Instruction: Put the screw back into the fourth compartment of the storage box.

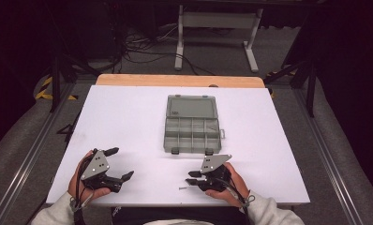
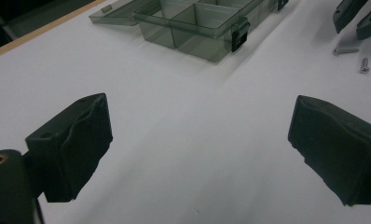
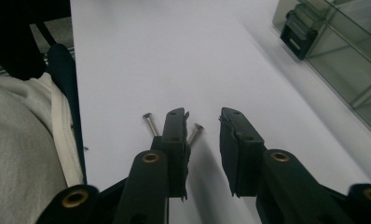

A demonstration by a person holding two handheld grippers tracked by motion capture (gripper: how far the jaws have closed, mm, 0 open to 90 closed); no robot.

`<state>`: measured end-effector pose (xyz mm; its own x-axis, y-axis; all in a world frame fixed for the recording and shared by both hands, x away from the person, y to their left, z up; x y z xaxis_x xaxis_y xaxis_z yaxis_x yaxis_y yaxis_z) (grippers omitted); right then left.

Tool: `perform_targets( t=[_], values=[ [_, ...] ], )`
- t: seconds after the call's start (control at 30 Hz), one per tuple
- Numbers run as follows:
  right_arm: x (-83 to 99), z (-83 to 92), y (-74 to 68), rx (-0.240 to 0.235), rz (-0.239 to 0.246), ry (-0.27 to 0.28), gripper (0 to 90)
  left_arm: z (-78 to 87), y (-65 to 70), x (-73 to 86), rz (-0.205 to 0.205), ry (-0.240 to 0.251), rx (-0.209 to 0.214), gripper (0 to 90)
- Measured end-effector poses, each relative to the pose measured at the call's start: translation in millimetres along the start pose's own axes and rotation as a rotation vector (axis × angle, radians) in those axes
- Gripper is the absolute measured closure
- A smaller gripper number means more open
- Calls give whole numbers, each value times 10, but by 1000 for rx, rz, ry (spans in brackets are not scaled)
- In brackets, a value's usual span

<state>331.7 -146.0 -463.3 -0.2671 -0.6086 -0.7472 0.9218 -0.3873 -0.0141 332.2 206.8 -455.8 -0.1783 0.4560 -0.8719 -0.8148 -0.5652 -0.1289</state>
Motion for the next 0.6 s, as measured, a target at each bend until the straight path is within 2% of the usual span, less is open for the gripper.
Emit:
perform_targets(
  t=[0.13,0.2,0.27,0.4,0.47,0.53,0.6],
  values=[
    [1,-51,-34,-13,10,-12,727,-4,4,-2,-2,-2,2,68],
    [11,-88,-37,-5,7,-29,725,-6,5,-2,-3,-2,3,69],
    [17,-118,-25,14,14,-38,766,-9,3,0,-4,-6,3,69],
    [7,-132,-27,24,27,-40,812,-11,1,1,-4,-7,2,69],
    [-2,-143,-39,34,46,-43,886,-19,3,0,-1,-9,2,69],
    [-19,-150,-50,40,68,-53,887,-26,11,-2,-5,-12,5,69],
    [-18,-148,-42,35,66,-51,888,-27,13,-2,-6,-13,6,69]
  ],
)
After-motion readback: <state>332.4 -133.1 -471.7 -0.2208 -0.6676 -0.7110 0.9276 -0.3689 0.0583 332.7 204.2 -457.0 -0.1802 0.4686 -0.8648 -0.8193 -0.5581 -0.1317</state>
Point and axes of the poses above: each handheld gripper's, and its own axes: z roughly backward along the jaws, x roughly out of its underside, y roughly to its right, the point moved 2 cm from there along -z, roughly forward along the jaws, and after that the axes turned 2 degrees about x, right-handed, at the moved point
